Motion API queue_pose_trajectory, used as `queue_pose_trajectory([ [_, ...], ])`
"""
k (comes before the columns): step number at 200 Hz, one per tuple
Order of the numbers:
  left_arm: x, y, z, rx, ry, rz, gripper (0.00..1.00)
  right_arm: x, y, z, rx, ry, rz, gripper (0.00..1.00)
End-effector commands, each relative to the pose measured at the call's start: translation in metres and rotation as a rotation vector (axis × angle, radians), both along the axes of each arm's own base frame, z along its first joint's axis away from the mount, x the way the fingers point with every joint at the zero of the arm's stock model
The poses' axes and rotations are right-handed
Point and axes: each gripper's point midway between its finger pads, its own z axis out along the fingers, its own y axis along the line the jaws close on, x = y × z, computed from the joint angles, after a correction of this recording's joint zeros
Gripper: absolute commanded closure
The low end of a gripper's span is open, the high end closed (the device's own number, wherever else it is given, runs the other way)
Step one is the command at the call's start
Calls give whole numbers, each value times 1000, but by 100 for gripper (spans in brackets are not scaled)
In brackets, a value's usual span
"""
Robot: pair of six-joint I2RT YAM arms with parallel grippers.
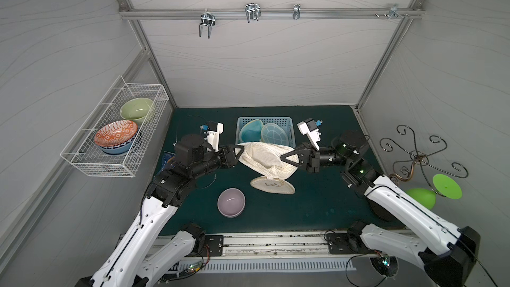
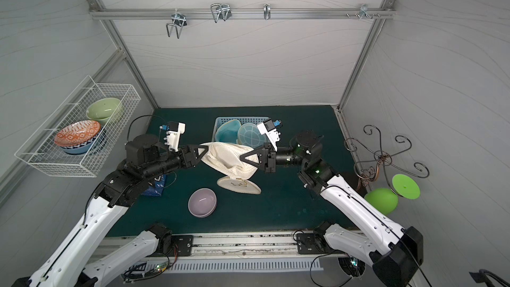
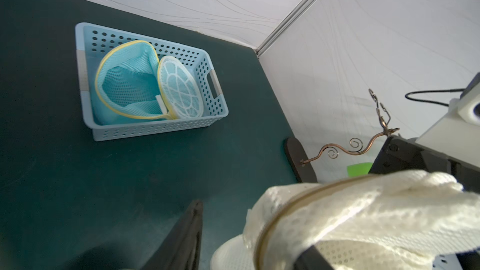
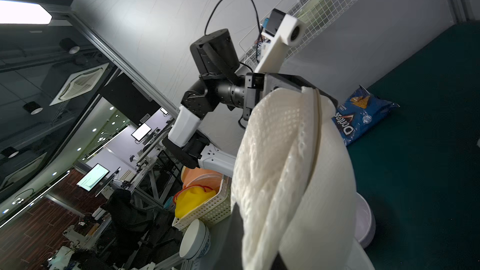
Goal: Turn the laundry bag inside out
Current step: Turn over the laundry bag.
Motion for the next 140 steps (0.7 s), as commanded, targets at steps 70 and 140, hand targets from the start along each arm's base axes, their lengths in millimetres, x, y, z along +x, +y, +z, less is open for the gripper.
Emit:
queue_pose_trajectory([
  [70, 25, -41, 18, -388, 83, -166, 59, 13, 16, 19, 58, 1, 36, 100],
  [140, -7, -31, 81, -456, -59, -238, 47, 24, 20, -12, -88, -11, -17, 100],
])
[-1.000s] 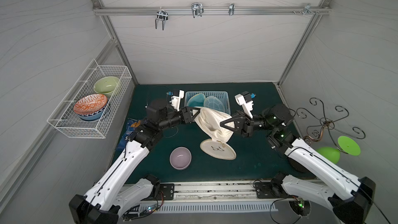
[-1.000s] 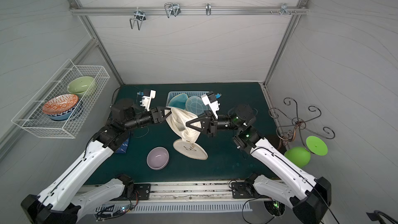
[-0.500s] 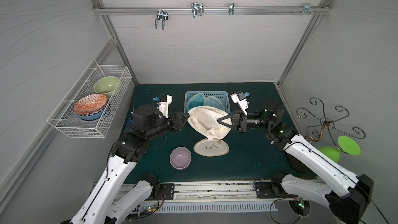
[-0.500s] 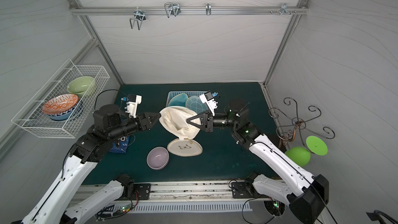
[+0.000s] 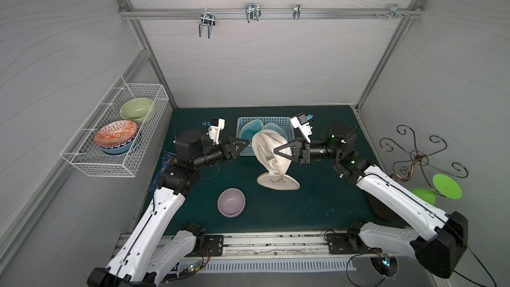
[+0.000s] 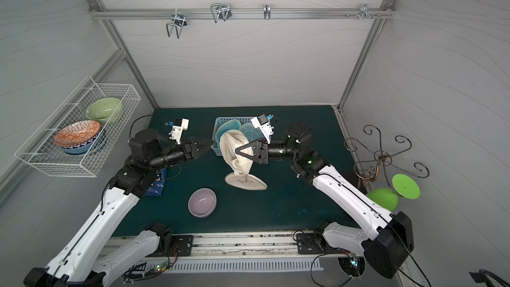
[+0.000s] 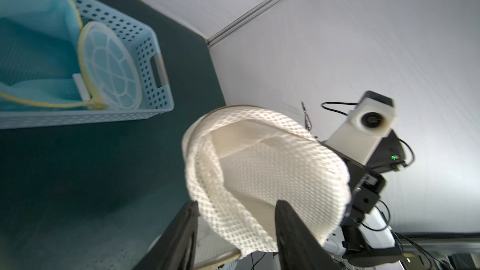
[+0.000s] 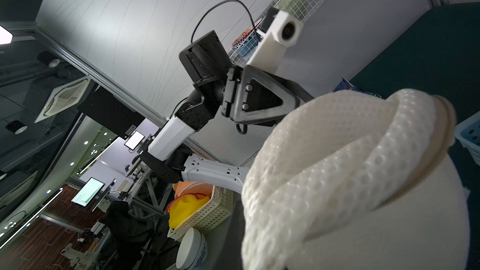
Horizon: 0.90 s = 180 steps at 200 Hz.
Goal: Turn the laundry bag inside out
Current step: Turn over the laundry bag.
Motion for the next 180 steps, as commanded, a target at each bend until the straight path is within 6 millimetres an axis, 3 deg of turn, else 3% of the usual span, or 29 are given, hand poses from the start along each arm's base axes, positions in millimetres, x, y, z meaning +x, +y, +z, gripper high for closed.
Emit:
queue_pose_trajectory([
  [1, -17, -2, 56, -99, -149, -41, 47, 0, 1, -6, -36, -48, -2, 100],
  [41, -21, -28, 51, -115, -137, -98, 47, -2, 16, -6, -26, -57, 36, 100],
  [66, -20, -48, 33, -68, -109, -133, 47, -4, 20, 0, -18, -71, 50, 100],
  [98, -13, -43, 20, -15, -84, -82, 47, -10, 20, 3, -25, -104, 52, 100],
  [153, -4, -49, 16, -54, -55, -79, 46, -26, 33, 4, -21, -145, 124, 100],
  [164, -3, -49, 17, -65, -58, -79, 53, -28, 36, 2, -23, -142, 135, 100],
  [180, -4, -49, 19, -74, -61, -83, 75, -25, 37, -1, -34, -138, 120, 100],
])
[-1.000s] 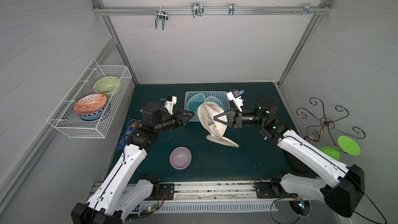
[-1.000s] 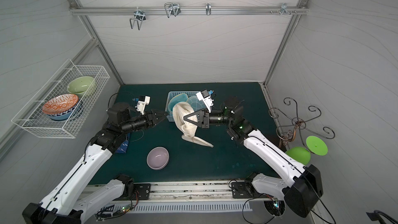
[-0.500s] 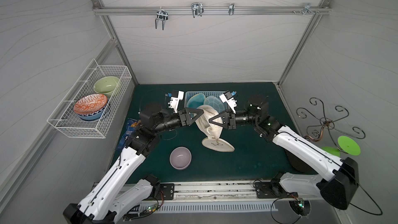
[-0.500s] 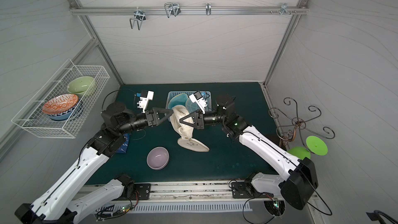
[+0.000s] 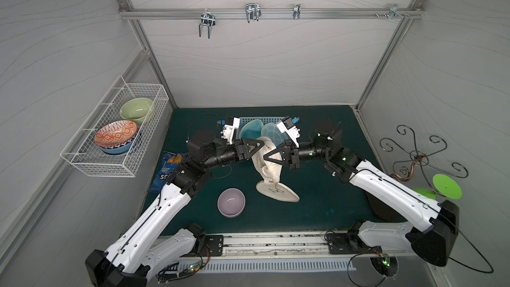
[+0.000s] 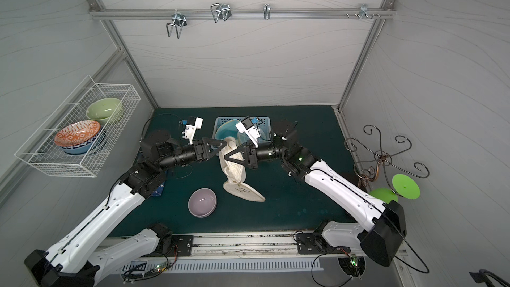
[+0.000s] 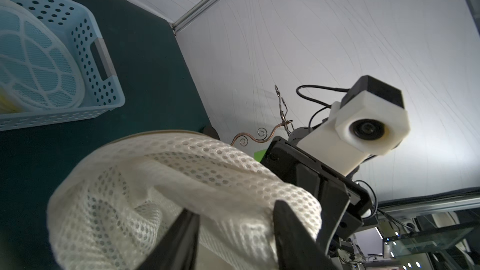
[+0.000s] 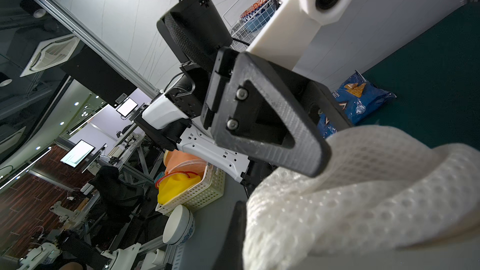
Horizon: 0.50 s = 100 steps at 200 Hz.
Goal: Turn the laundry bag inside out
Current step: Turn over the laundry bag.
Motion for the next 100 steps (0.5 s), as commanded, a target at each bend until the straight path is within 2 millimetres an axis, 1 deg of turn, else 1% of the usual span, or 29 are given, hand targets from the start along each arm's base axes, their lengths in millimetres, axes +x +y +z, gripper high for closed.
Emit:
queue_pose_trajectory([
  [1, 3, -1, 15, -40, -61, 6, 76, -4, 4, 7, 11, -36, 19, 100],
  [4, 2, -1, 16, -38, -65, 5, 81, -4, 4, 6, 8, -38, 14, 100],
  [14, 1, 2, 16, -17, -71, 16, 100, 0, 2, 2, -12, -41, -19, 100],
  [26, -2, 6, 19, 8, -92, 29, 100, 2, -1, -4, -32, -45, -48, 100],
  [43, -5, 10, 29, 28, -135, 38, 100, 8, -5, -16, -83, -37, -103, 99],
  [50, -7, 10, 33, 40, -156, 26, 100, 11, -7, -21, -100, -29, -134, 92],
  [58, -8, 11, 34, 62, -164, 25, 100, 15, -11, -27, -123, -21, -171, 73],
  [63, -9, 10, 36, 69, -179, 13, 100, 17, -14, -31, -132, -18, -195, 63],
  [78, -9, 11, 36, 96, -191, 9, 100, 20, -24, -33, -133, -12, -239, 45],
  [86, -11, 9, 38, 97, -203, -7, 100, 24, -30, -34, -137, -5, -270, 39],
  [100, -15, 9, 40, 132, -237, -29, 100, 28, -40, -30, -122, 14, -299, 35],
])
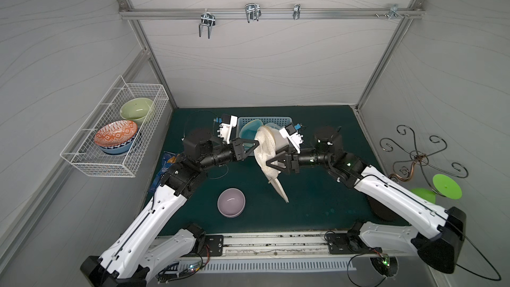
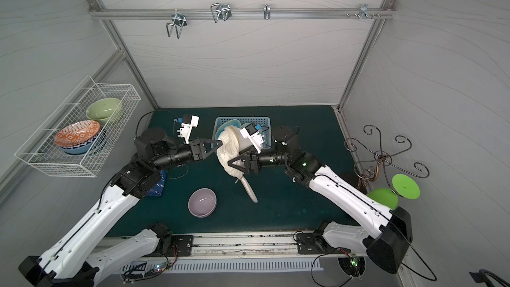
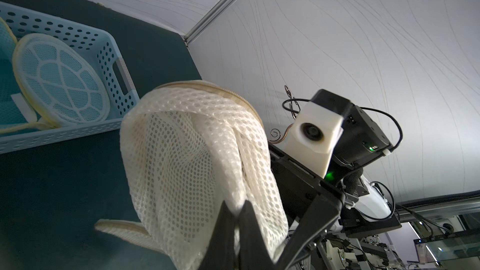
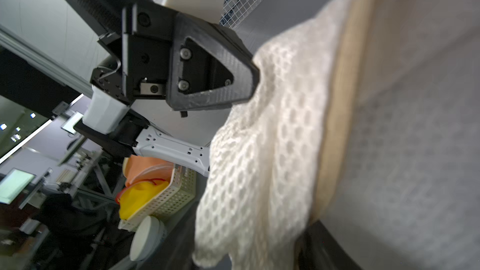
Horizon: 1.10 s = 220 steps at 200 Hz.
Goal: Turn the laundry bag inside out
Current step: Turn over the laundry bag.
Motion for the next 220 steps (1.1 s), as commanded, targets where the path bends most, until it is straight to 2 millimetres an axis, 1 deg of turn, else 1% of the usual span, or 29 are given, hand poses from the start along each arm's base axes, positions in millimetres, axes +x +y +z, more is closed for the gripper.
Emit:
queue_pose_trajectory([
  [1, -7, 1, 27, 35, -144, -43, 100, 11, -20, 5, 5, 4, -99, 35],
  [12, -11, 2, 25, 83, -172, -58, 100, 16, -29, 15, 26, 12, -138, 32],
  [27, -18, 3, 26, 124, -207, -90, 100, 18, -38, 37, 45, 1, -169, 29],
  [37, -21, 5, 27, 146, -235, -91, 100, 21, -41, 49, 40, -5, -202, 29],
  [47, -24, 6, 28, 177, -263, -95, 100, 21, -39, 64, 59, -27, -192, 30],
  [60, -26, 4, 24, 234, -286, -99, 100, 26, -35, 73, 47, -26, -204, 32],
  [81, -31, -5, 15, 326, -325, -112, 100, 35, -17, 73, -5, -20, -189, 43],
  [97, -34, -10, 13, 388, -365, -102, 100, 44, -5, 62, -68, 22, -198, 46],
  [110, -32, -11, 13, 434, -393, -76, 100, 45, 2, 53, -111, 33, -218, 48],
  [126, -29, -9, 15, 465, -423, -31, 100, 40, 6, 44, -175, -9, -249, 52],
  [143, -25, -4, 19, 482, -443, 19, 100, 39, 3, 38, -232, -58, -307, 52],
  [168, -25, -2, 23, 509, -482, 50, 100, 42, -7, 35, -242, -62, -375, 52],
  [183, -24, -3, 23, 518, -490, 51, 100, 40, -8, 34, -241, -60, -370, 53],
  [195, -23, -5, 21, 535, -496, 52, 100, 37, -7, 37, -233, -65, -366, 52],
  [210, -25, -7, 20, 553, -515, 50, 100, 39, -8, 35, -252, -65, -385, 48],
  [220, -25, -8, 21, 569, -532, 61, 100, 41, -9, 32, -267, -56, -403, 47],
])
